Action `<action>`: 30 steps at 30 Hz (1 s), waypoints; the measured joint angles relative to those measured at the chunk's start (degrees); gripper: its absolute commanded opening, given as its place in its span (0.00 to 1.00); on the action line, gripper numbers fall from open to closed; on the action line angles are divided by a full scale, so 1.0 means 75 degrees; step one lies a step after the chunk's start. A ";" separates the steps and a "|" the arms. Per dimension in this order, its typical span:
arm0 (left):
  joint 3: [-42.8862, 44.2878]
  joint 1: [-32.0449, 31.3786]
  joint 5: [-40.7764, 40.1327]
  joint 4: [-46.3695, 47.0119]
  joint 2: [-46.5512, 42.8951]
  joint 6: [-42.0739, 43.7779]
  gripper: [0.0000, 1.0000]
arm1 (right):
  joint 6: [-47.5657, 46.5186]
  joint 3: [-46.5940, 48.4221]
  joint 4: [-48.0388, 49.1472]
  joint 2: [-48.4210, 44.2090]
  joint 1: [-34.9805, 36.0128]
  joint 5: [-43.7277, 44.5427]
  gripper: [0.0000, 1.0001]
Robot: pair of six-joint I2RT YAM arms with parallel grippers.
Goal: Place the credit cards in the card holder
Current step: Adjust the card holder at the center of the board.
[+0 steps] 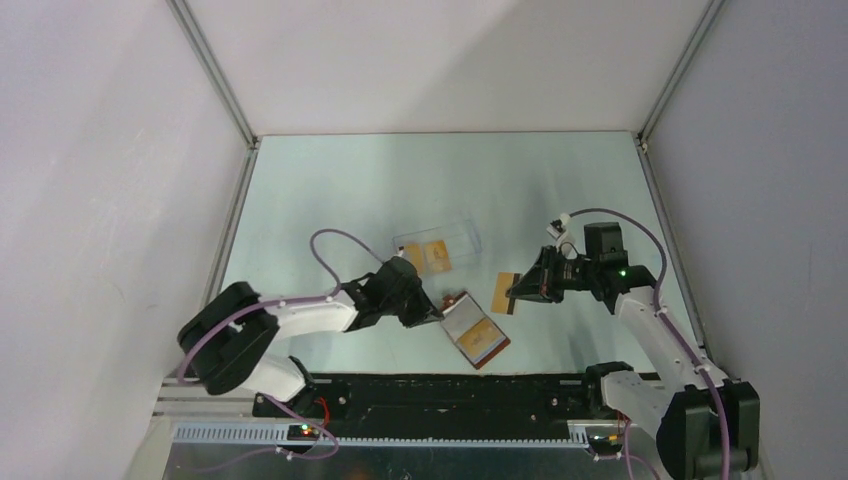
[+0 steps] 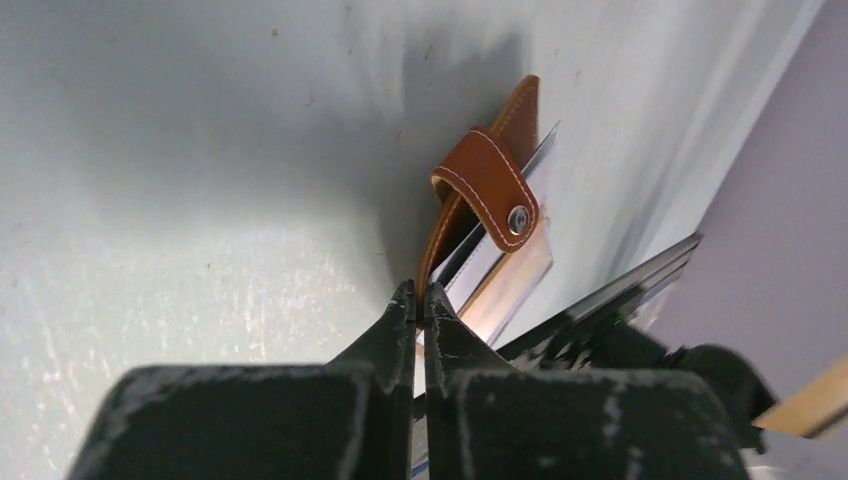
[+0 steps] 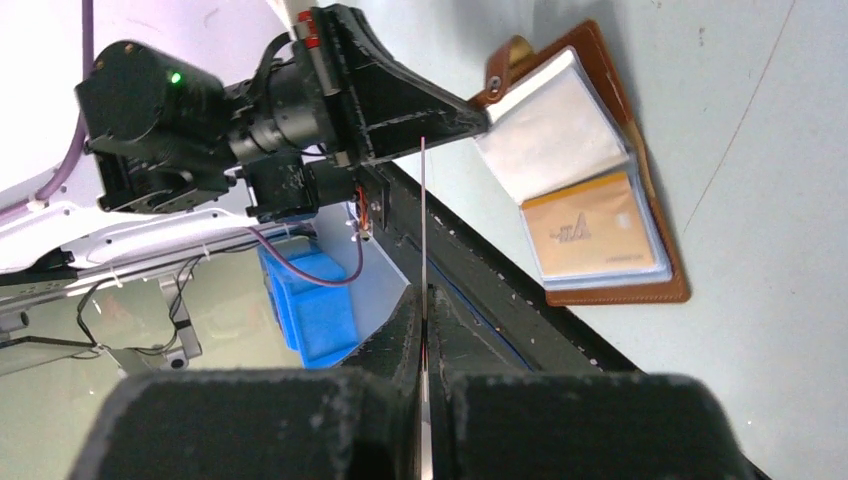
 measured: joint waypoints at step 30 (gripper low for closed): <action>-0.0315 -0.1725 -0.2305 0.0662 -0.0752 -0.2879 0.74 | -0.0102 -0.0198 0.1381 0.2136 0.0889 0.0764 0.00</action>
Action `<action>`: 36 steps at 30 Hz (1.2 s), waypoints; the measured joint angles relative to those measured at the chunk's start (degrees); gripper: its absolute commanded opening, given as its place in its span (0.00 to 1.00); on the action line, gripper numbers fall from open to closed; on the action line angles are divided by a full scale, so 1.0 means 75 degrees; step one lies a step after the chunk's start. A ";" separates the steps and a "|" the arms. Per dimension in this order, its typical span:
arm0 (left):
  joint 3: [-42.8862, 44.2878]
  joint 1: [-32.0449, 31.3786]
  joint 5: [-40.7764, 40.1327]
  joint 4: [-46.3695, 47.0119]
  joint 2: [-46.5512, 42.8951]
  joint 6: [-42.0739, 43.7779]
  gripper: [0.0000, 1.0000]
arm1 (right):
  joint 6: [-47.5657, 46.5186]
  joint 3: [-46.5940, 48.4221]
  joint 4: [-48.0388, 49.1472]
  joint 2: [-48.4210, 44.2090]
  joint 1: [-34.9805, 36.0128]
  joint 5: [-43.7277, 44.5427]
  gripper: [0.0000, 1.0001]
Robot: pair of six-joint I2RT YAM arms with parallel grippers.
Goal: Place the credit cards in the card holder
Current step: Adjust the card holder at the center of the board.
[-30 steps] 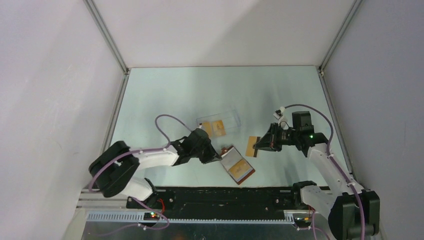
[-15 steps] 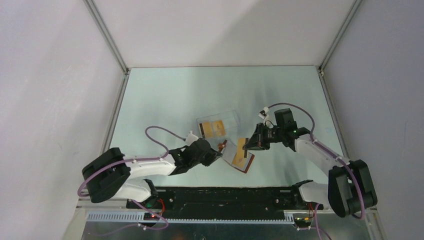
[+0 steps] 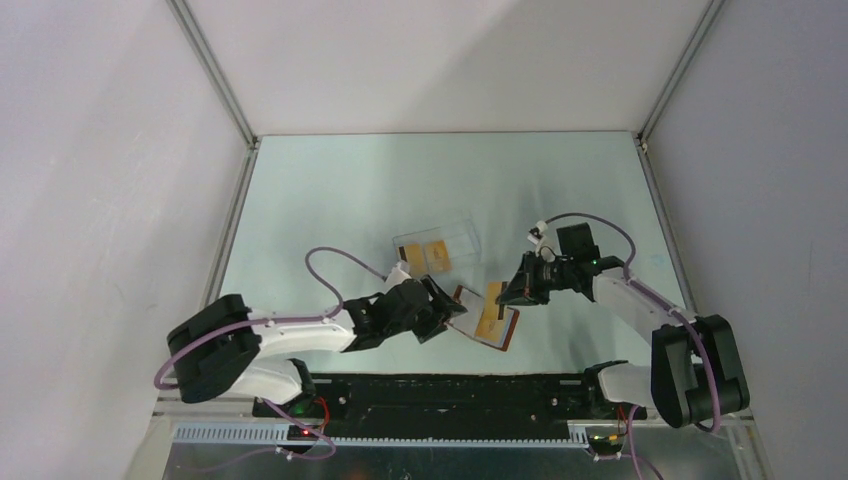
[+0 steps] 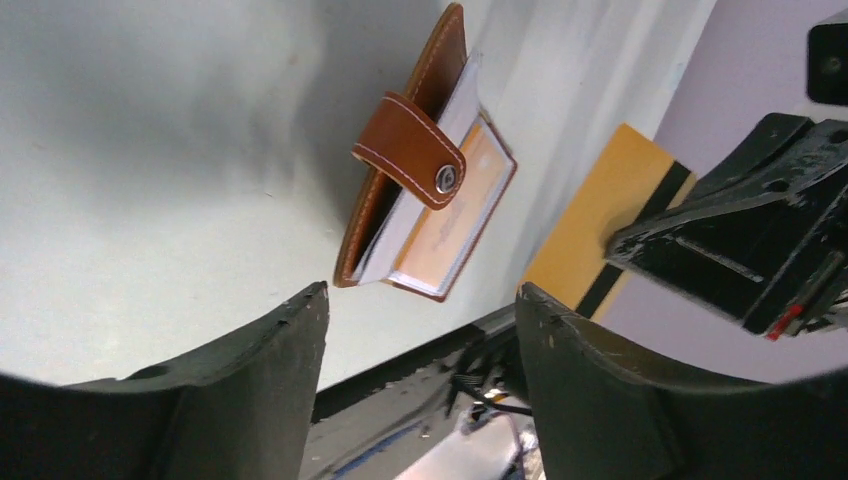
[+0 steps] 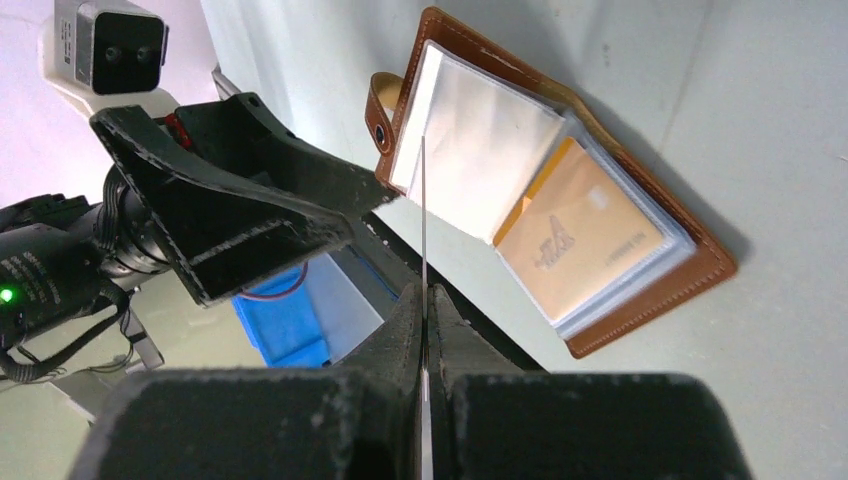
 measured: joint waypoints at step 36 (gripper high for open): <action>0.0991 0.1291 0.1792 -0.0399 0.1498 0.2672 0.06 | -0.0769 -0.0224 -0.0358 0.0402 -0.0044 -0.0353 0.00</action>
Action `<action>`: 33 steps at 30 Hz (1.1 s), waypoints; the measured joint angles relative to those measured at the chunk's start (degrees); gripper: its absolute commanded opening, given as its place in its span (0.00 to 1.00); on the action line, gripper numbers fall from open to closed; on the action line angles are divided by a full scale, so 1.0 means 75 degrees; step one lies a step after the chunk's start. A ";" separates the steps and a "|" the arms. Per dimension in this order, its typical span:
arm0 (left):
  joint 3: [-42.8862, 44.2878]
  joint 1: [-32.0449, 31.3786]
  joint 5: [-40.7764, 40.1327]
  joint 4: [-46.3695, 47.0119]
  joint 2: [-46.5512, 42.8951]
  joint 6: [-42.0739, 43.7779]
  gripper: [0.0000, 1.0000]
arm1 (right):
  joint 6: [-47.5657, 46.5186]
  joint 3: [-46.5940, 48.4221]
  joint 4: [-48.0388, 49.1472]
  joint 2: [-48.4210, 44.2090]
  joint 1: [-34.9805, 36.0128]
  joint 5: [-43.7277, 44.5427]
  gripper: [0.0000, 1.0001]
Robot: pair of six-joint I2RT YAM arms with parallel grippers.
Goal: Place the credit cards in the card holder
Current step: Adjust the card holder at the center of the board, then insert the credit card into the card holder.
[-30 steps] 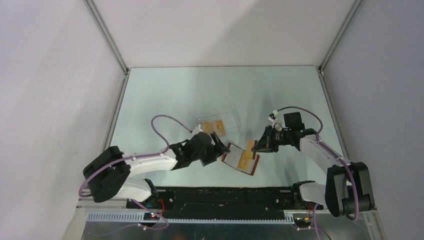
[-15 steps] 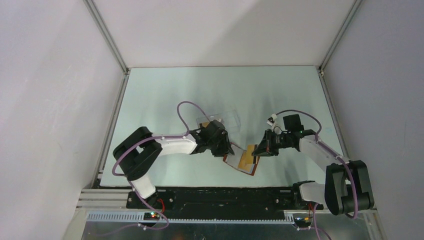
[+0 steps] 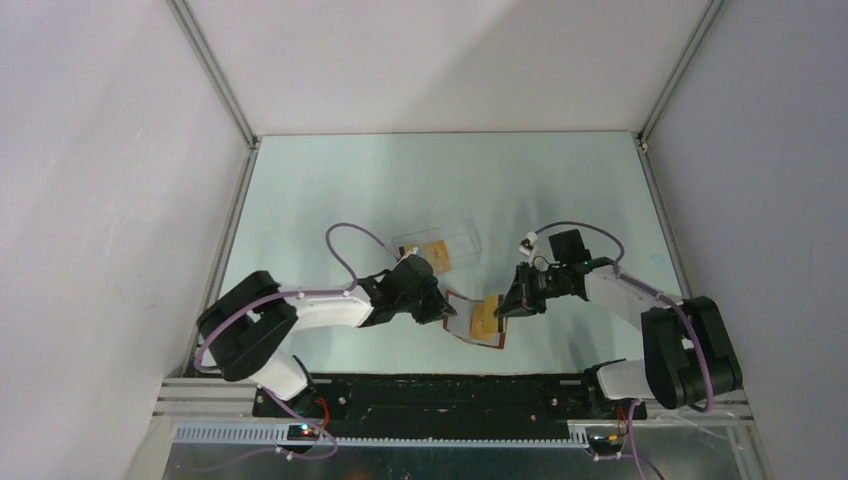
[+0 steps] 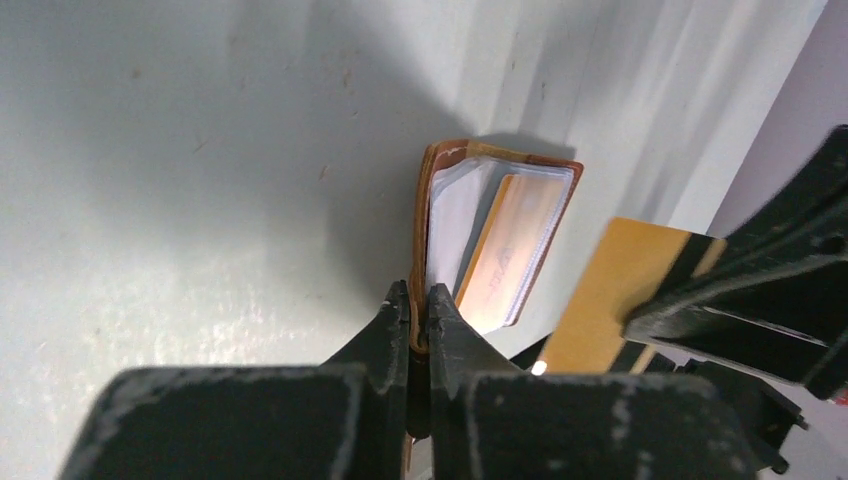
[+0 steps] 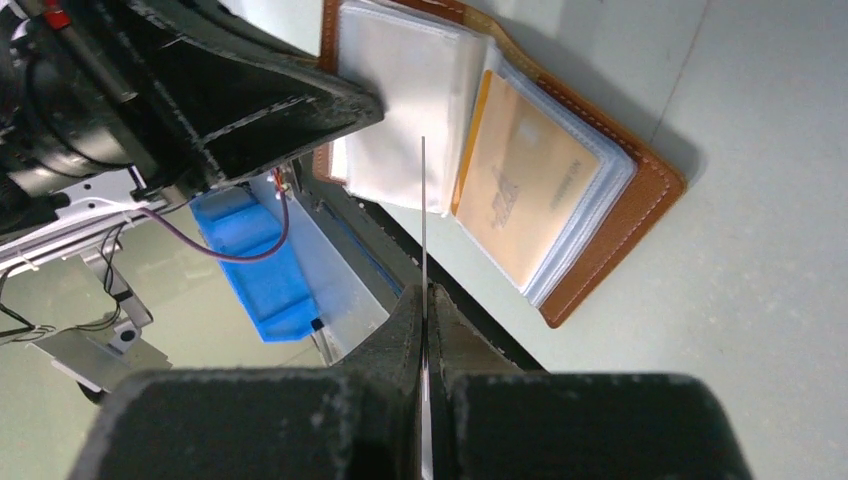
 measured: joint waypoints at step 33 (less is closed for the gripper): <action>0.0670 0.0044 -0.0860 -0.2594 -0.0090 0.1169 0.10 | 0.0079 0.0644 0.0959 0.2381 0.1262 0.0318 0.00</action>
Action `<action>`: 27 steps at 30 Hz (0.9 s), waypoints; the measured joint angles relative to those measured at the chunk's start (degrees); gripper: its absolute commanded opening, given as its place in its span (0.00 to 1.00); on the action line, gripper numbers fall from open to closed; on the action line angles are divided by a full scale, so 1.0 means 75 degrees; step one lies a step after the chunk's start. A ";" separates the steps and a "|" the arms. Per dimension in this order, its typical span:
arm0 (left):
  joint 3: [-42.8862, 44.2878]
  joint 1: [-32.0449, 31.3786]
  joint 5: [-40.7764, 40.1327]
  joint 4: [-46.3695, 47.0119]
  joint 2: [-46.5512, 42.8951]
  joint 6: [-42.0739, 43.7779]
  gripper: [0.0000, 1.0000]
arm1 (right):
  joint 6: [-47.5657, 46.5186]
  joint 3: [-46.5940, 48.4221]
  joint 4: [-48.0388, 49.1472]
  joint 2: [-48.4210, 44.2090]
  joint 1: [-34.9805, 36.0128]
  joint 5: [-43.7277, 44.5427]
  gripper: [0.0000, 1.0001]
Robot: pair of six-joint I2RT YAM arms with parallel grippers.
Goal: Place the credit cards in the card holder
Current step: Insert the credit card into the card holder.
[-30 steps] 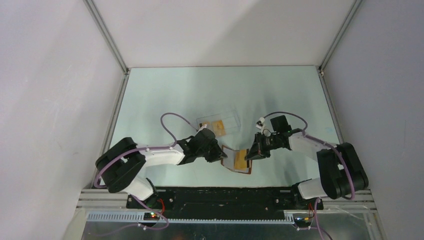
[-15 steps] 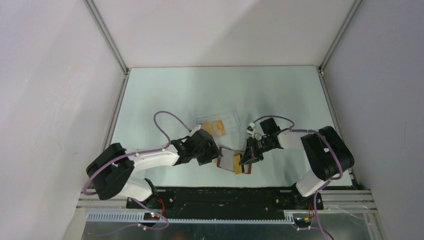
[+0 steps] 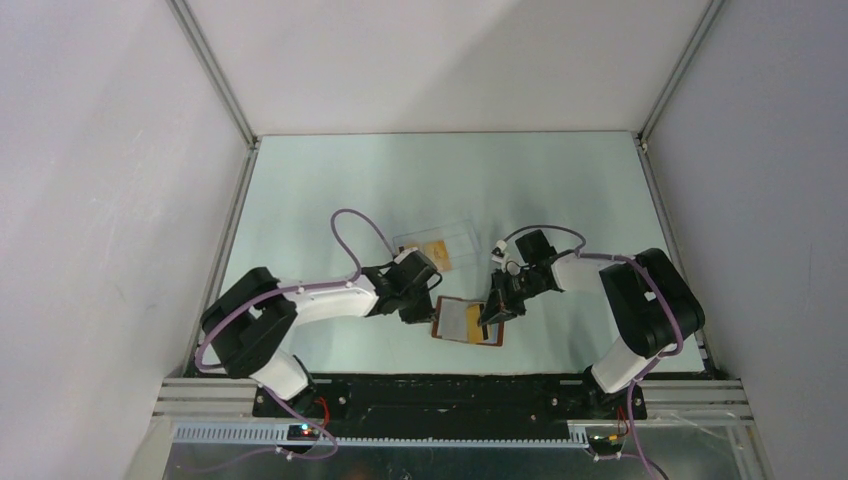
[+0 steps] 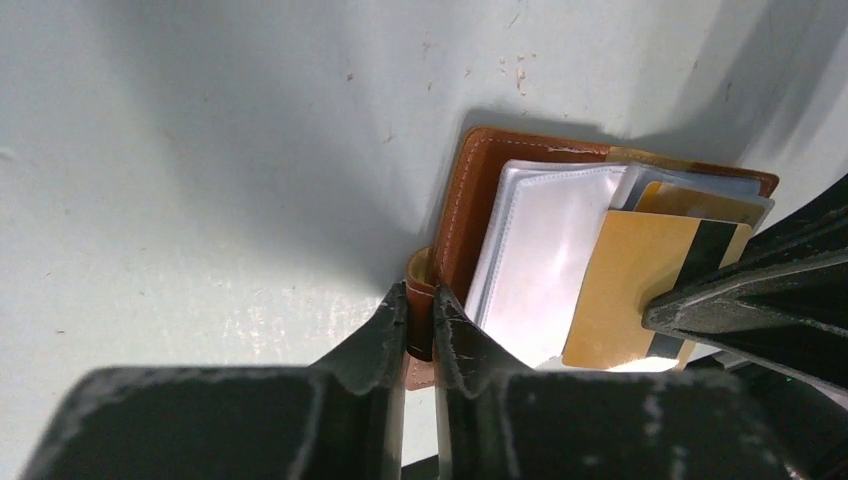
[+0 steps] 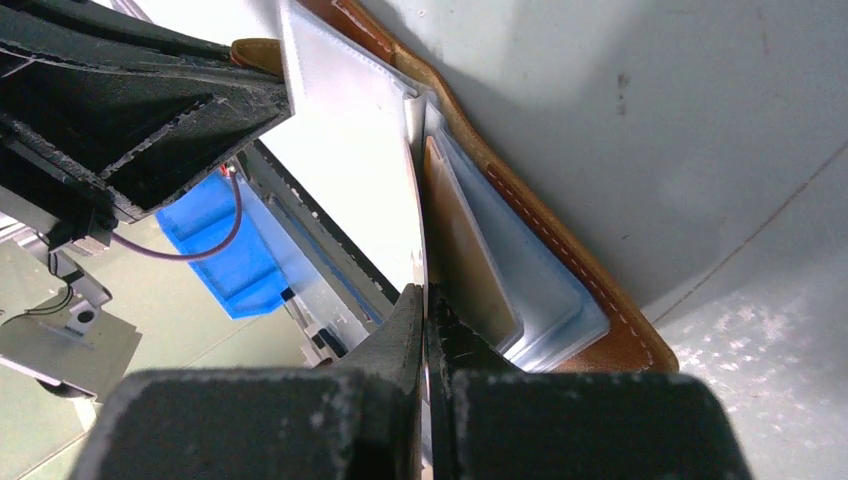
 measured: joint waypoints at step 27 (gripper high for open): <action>0.0656 -0.0017 0.0198 -0.0440 0.0530 0.0530 0.00 | -0.0667 0.0149 -0.0038 0.0414 -0.0140 -0.0455 0.00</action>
